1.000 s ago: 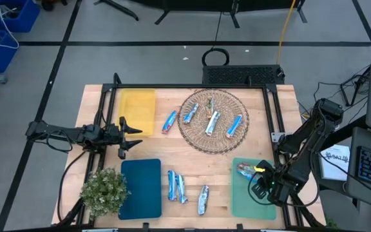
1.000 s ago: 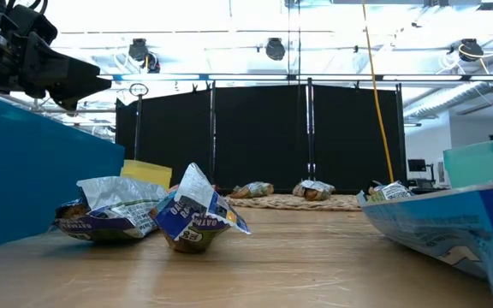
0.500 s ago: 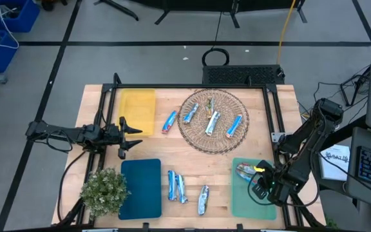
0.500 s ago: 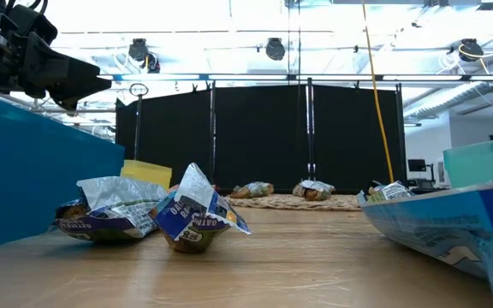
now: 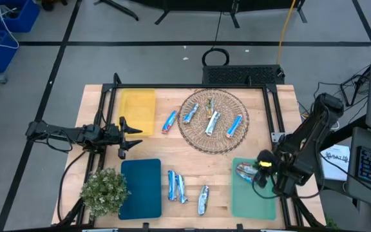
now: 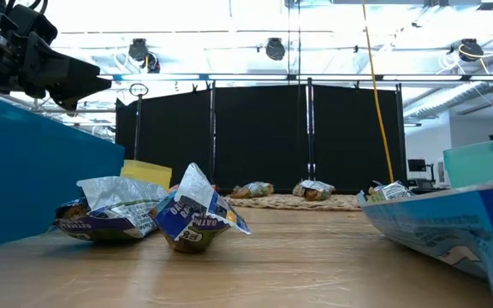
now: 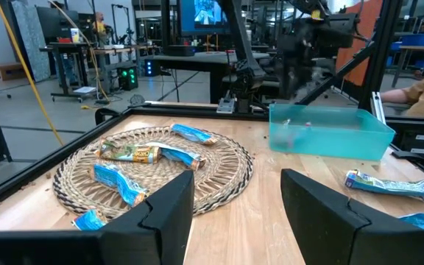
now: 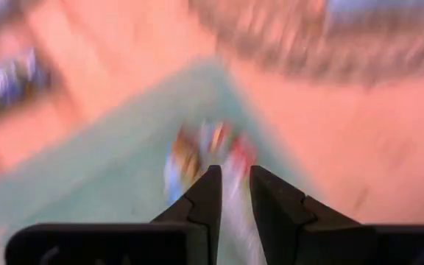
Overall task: Pick and place Granola Bars by type
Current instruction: Put the red granola bar into the light blue bin
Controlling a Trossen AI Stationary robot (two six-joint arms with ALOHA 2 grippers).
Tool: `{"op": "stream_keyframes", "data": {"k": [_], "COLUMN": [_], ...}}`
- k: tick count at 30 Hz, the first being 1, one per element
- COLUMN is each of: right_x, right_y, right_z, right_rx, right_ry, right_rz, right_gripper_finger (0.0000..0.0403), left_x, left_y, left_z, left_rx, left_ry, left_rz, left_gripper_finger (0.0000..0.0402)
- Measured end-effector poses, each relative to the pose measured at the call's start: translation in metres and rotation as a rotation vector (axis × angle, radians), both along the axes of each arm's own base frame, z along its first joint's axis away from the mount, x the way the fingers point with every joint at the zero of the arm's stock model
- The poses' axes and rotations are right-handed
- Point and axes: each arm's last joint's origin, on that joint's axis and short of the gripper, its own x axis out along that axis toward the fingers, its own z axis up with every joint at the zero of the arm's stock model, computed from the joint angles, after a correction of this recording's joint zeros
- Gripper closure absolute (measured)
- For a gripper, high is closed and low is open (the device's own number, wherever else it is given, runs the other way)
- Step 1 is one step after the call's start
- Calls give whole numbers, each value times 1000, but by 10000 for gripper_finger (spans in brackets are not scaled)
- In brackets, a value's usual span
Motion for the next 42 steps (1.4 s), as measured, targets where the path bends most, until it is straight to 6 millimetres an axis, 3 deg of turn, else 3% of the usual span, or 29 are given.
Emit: {"op": "stream_keyframes", "data": {"k": [5, 11, 18, 25, 36, 42], "right_x": [-4, -5, -13, -19, -20, -2], "right_y": [-25, -52, -84, -96, -96, -79], "right_z": [12, -8, -31, -39, -38, -31], "right_rx": [-280, -558, -586, -584, -589, -521], "right_ry": [-281, -623, -706, -708, -606, -540], "right_rz": [9, -28, -185, -241, -200, -95], "right_gripper_finger": [337, 337, 337, 337, 346, 361], "left_x": [0, 0, 0, 0, 0, 0], "left_y": [0, 0, 0, 0, 0, 0], "left_z": [0, 0, 0, 0, 0, 0], "left_rx": [0, 0, 0, 0, 0, 0], "left_ry": [0, 0, 0, 0, 0, 0], "left_rz": [0, 0, 0, 0, 0, 0], "left_gripper_finger": [192, 192, 192, 192, 192, 192]}}
